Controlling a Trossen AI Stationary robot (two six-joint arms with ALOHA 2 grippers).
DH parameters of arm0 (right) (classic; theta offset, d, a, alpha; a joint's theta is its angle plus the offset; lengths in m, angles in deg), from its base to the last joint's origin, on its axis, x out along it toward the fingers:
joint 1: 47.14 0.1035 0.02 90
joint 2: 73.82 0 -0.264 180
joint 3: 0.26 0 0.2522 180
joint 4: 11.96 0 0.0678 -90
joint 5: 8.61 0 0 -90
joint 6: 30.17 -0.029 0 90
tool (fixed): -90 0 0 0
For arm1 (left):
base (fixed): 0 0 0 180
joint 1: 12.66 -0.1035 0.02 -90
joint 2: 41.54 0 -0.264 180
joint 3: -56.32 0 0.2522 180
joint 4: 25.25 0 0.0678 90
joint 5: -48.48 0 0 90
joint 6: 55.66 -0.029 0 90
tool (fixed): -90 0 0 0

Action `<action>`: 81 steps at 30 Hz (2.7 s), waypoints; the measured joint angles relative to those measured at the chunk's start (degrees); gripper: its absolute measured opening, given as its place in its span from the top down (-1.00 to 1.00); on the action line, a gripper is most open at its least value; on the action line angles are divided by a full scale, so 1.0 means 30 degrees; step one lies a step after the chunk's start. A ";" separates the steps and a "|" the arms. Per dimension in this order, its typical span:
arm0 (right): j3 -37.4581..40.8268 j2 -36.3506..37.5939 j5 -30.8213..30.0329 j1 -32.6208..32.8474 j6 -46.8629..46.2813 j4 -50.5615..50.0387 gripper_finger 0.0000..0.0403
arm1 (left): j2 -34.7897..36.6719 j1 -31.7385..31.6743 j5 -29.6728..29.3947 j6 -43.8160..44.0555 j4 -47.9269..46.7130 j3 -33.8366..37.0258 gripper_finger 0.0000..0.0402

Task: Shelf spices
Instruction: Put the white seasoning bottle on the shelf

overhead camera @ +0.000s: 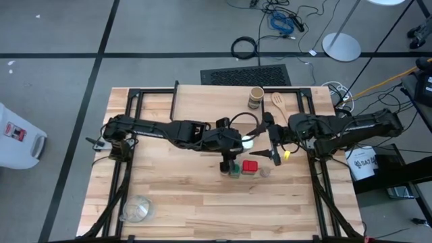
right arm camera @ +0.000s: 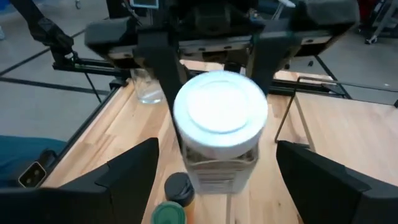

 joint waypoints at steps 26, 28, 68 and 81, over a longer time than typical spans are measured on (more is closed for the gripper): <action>0.0000 -0.1472 0.0510 -0.0299 0.0703 0.1115 0.02 | -0.0321 -0.0151 0.0331 -0.0095 -0.0062 -0.0015 -0.03; 0.0000 -0.1472 0.0524 -0.0299 0.0722 0.1123 0.11 | -0.0321 -0.0151 0.0350 -0.0051 -0.0131 -0.0015 -0.04; -0.4099 -0.0810 0.0526 -0.4121 0.1742 -0.4731 0.12 | 0.1793 0.2111 -0.9106 0.1529 -0.2338 -0.0175 -0.86; -1.1874 -0.6301 0.3890 -0.9280 0.5033 -0.9122 0.12 | 0.1800 0.2158 -0.9814 0.1358 -0.2463 -0.0172 -0.86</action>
